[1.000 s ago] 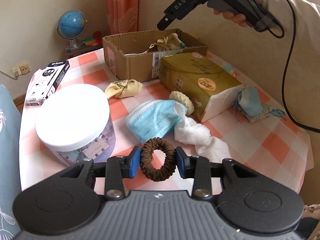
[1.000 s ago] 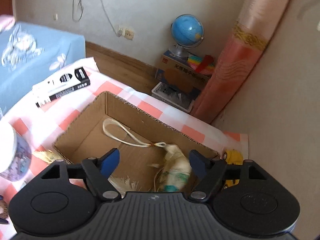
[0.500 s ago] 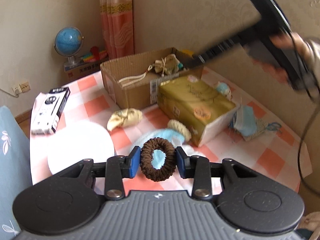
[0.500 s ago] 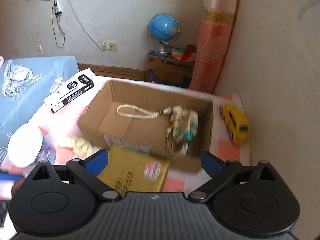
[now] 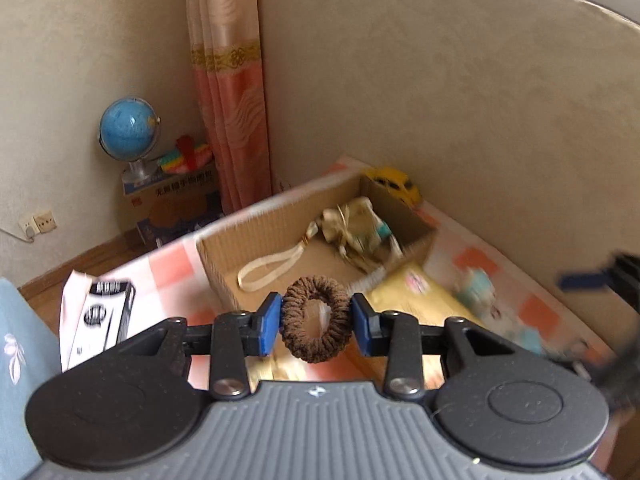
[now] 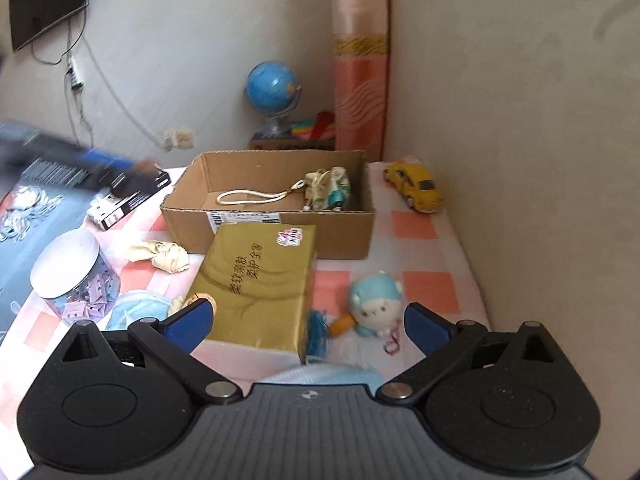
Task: Organize soft objects
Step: 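Carry the brown scrunchie over the cardboard box and open the left tool, then grasp the blue face mask with the right tool while the left tool grasps the white tissue cloth, then carry the blue mask into the cardboard box and open the right tool while the left holds the tissue, then carry the white tissue cloth into the cardboard box and open the left tool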
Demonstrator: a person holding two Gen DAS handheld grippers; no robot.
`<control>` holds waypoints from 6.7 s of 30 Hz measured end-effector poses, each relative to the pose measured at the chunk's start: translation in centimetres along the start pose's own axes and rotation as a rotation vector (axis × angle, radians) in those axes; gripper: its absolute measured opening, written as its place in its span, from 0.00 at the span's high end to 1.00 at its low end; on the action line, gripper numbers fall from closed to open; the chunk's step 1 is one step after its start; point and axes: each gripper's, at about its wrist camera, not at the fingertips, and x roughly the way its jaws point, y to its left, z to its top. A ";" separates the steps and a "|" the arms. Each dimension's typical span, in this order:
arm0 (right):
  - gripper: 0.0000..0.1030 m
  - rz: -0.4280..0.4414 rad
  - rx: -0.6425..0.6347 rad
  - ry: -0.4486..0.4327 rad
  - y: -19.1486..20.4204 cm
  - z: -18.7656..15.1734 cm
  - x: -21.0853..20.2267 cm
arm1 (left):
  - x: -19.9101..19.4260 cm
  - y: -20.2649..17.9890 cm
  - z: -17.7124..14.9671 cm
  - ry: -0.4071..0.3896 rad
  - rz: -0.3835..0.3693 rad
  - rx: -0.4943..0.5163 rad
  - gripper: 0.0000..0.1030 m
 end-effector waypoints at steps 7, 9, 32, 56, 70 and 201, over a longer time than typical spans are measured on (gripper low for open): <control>0.00 -0.031 -0.027 -0.047 0.2 -1.3 -2.4 | 4.5 1.2 3.0 0.011 0.049 -0.038 0.34; 0.00 -0.033 -0.026 -0.048 -0.1 -1.5 -2.6 | 4.7 1.3 3.0 0.003 0.075 -0.037 0.27; 0.00 -0.041 -0.046 0.030 -1.0 -6.5 -1.6 | -5.4 -4.9 -8.6 -0.059 -0.004 -0.012 0.05; 0.00 -0.062 -0.020 0.097 -1.7 -9.4 2.6 | -1.7 -8.3 -15.2 0.058 -0.054 0.024 0.06; 0.00 -0.070 -0.011 0.069 -1.7 -9.9 2.3 | 0.9 -8.7 -15.5 0.061 -0.025 -0.001 0.27; 0.00 -0.045 0.060 -0.052 -1.5 -4.1 -3.3 | 4.5 -1.7 2.0 0.006 0.036 -0.124 0.57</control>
